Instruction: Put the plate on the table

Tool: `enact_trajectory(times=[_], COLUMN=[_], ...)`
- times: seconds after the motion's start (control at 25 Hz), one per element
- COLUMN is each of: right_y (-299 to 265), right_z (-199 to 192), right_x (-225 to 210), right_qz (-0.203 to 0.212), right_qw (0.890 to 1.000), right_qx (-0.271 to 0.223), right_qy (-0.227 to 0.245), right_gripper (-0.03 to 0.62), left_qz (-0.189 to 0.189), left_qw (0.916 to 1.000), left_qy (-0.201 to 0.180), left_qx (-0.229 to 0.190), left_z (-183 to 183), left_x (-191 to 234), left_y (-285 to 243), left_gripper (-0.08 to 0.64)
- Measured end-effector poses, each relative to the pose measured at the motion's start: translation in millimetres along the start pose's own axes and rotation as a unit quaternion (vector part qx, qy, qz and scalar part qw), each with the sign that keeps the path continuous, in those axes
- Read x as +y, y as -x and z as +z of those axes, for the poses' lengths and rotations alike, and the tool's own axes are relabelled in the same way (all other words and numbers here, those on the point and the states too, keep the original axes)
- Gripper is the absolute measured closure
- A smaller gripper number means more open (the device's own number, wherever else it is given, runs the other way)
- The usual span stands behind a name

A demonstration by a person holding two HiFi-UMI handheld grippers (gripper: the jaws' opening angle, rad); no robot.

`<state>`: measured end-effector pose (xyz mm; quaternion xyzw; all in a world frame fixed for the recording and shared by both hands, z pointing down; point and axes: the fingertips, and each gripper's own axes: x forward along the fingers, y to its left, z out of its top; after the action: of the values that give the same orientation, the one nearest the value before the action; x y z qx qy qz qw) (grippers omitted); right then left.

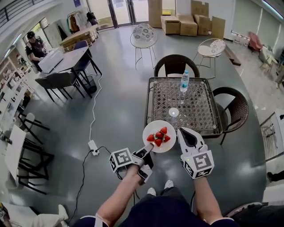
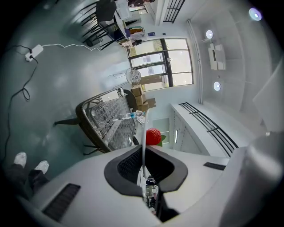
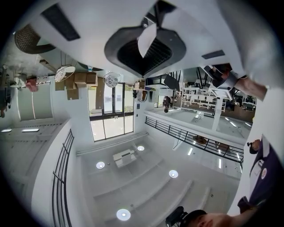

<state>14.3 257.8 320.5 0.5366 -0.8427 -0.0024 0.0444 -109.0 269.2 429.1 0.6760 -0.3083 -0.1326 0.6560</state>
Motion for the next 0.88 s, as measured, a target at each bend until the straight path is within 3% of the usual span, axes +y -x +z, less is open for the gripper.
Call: enact_trajectory(times=[0.6,0.88], right_y=[-17,-39], right_z=[-9,-10], right_x=[-58,-78], right_qz=[0.035,0.038], right_qw=[0.999,0.999], right_qx=[-0.007,-0.008], right_qy=[-0.005,0.005], right_gripper=[0.586,0.586], left_qz=[0.015,0.020], left_qw=[0.9991,0.9987], left_qy=[0.006,0.011], left_qx=[-0.039,-0.045], left_z=[9,31], left_x=[-2,4], left_y=[-46,-68], left_gripper=[0.543,0.543])
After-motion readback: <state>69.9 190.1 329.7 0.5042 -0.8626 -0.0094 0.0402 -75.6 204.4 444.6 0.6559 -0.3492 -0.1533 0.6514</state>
